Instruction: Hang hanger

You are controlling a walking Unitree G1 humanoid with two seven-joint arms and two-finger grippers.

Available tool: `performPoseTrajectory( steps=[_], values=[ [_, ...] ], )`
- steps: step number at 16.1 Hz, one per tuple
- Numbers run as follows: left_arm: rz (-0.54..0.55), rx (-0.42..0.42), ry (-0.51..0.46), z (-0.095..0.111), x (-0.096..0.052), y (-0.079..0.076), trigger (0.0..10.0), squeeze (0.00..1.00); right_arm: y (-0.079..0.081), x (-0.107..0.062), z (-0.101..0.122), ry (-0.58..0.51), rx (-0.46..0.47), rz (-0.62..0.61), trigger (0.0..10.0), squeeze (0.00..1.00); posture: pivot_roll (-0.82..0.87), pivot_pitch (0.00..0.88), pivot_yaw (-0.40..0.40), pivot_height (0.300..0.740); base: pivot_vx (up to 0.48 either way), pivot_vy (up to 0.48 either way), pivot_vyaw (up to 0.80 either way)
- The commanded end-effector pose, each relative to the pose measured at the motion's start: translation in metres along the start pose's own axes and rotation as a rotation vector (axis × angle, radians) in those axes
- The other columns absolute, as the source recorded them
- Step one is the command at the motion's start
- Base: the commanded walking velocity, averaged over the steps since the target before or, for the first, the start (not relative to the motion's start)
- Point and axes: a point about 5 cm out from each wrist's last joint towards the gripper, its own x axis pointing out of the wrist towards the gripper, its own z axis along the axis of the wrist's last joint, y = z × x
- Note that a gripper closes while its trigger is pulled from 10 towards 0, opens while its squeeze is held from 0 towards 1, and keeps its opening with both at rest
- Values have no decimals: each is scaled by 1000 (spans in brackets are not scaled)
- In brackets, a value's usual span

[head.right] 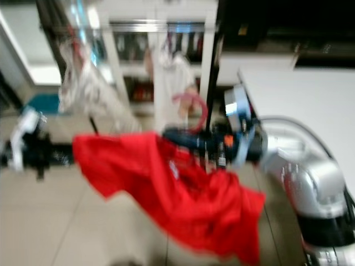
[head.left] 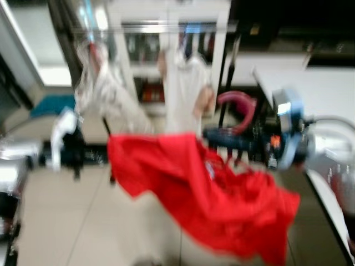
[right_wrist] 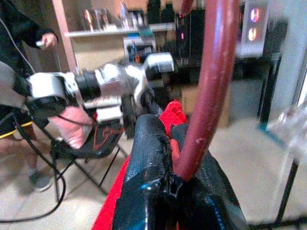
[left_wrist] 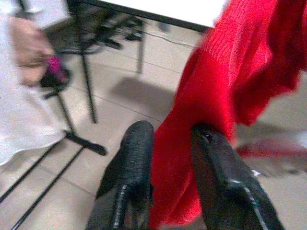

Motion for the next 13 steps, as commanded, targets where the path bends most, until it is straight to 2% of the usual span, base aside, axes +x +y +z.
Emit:
performPoseTrajectory(
  steps=[1,2,3,4,5,6,9,13],
  values=[
    [88,18,-11,9,-16,6,0,0,-1,0,4,7,-41,-18,0,0,-128,0,53,740,0,0,0],
    [113,13,-19,11,-23,7,0,0,-3,1,3,15,-45,-34,0,0,-128,0,53,740,0,0,0],
    [128,10,-36,16,-34,6,10000,0,-6,0,-1,26,-51,-65,0,0,-124,0,47,740,0,0,0],
    [94,9,-54,20,-37,1,10000,0,-9,0,-2,30,-55,-87,0,0,-117,0,45,740,0,0,0],
    [14,-26,-44,19,-42,-11,10000,620,-13,0,-4,33,-60,-121,0,0,-116,0,47,740,0,0,0],
    [-22,-52,-40,18,-46,-20,10000,1000,-15,-1,-5,33,-62,-138,0,0,-113,0,47,740,0,0,0],
    [8,-32,-7,13,-57,-26,10000,1000,-20,-2,-9,31,-66,-159,0,0,-95,0,41,740,0,0,0],
    [43,69,2,13,-50,-22,10000,1000,-10,3,-4,0,-58,-43,0,0,-98,0,43,740,0,0,0]
  ],
)
